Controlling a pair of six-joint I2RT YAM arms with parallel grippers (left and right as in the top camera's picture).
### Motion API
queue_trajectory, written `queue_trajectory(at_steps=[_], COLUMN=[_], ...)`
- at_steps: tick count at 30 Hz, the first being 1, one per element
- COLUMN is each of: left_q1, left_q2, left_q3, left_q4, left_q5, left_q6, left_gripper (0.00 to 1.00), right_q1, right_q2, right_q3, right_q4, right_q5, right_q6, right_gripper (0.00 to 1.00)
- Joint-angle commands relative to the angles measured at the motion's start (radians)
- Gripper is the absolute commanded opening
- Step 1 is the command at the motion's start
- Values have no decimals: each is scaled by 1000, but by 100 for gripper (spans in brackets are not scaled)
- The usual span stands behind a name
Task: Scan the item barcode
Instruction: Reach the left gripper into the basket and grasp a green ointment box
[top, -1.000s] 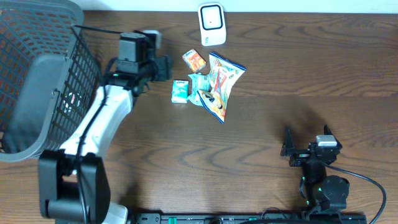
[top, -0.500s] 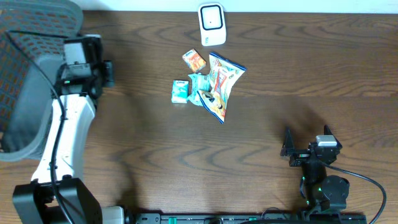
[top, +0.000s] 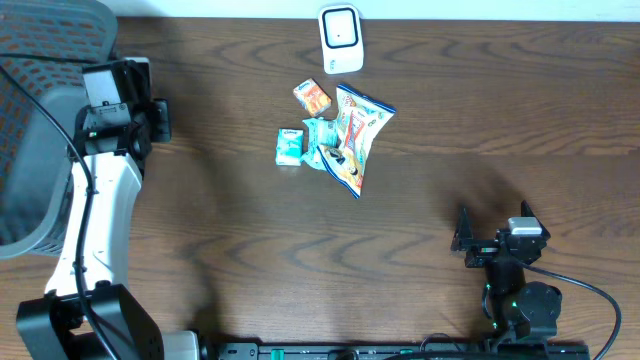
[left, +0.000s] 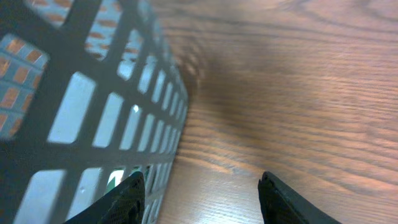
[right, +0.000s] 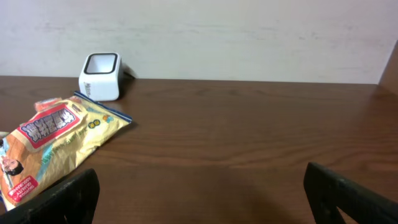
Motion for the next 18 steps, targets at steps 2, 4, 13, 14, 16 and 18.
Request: queue_trajectory(at_steps=[2,4,13,14,16,18], left_q1=[-48,-74,-121,-109,-65,-2], left_q2=[-70,-108,-309,-324,-348,-350], left_q3=[66,88,141,142,143,146], left_q4=[17,26,224,251,303,334], left_q5=[38,103,200,200,200,196], left_q6=[14,11,-18,-31,-60,-119], left_gripper=[57,57,58,58,58,58], right_q1=[-7,-7,-7,-7,-7,-7], right_q2=[-4,-4,-4,-4,-4,-4], right_q3=[-2,-2,-2,-2,-2,-2], right_q4=[-3,-3,-3,-3,-3,-3], right_q5=[2,2,2,2,2,2], right_q6=[-14,-14,-14,-14,-14,-14], right_gripper=[99,99,99,99,99,99])
